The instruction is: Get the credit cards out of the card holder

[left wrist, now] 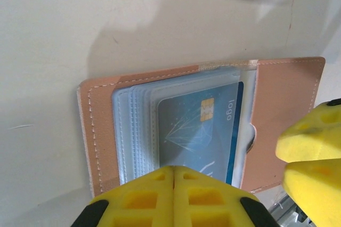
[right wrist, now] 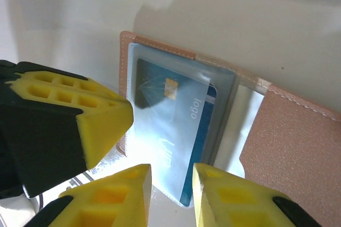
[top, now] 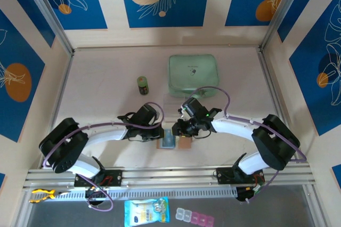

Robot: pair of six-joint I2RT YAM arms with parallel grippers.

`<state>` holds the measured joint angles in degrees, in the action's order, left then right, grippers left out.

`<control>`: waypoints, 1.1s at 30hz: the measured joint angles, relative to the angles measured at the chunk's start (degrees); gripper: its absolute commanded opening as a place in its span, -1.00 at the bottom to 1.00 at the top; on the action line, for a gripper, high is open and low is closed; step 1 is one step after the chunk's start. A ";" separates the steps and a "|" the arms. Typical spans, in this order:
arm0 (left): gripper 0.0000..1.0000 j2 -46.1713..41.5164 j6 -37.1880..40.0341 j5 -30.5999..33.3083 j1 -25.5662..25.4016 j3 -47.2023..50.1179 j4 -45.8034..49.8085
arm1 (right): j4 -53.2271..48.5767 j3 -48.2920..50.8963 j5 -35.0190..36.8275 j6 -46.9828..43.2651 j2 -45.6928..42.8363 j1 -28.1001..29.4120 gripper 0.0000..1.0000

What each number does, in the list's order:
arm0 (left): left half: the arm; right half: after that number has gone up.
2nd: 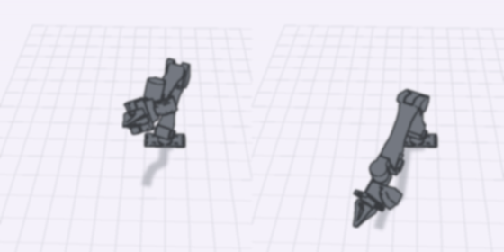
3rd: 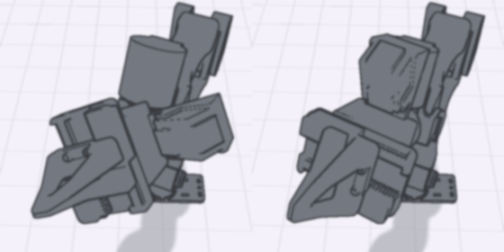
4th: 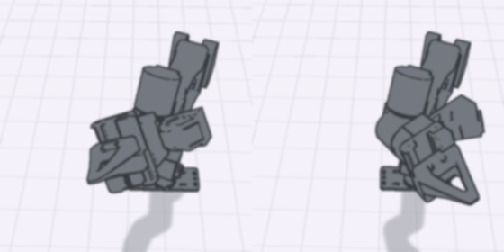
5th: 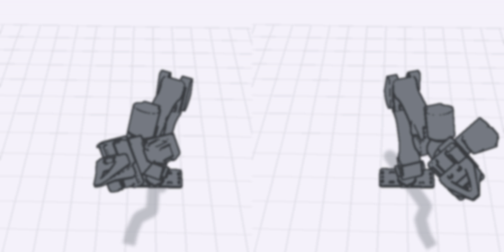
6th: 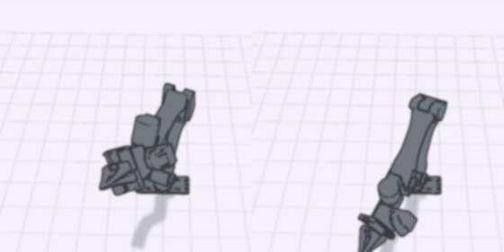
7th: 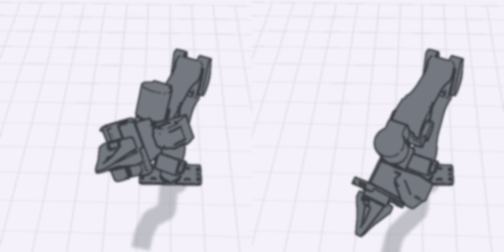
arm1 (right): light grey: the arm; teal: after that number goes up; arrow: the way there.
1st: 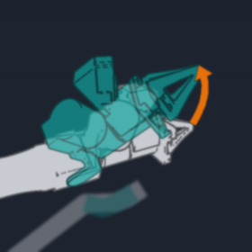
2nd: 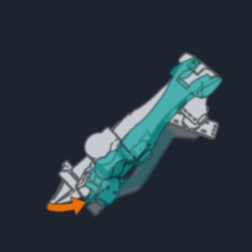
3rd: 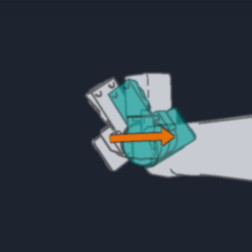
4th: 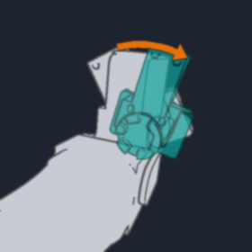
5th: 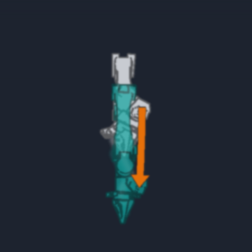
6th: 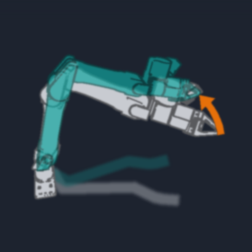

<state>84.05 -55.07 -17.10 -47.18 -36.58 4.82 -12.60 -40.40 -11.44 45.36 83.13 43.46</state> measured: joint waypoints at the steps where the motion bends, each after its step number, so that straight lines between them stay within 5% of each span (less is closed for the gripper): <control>1: -0.91 0.02 0.00 0.07 0.00 0.04 0.09 | 0.26 0.04 -0.39 0.00 0.09 0.00 -0.45; 33: -0.94 0.50 -0.17 0.00 0.00 0.55 -0.35 | 3.78 0.02 -4.74 0.04 7.19 0.00 -0.59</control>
<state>84.55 -55.24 -17.10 -47.18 -36.03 4.47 -8.82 -40.38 -16.19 45.41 90.32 43.46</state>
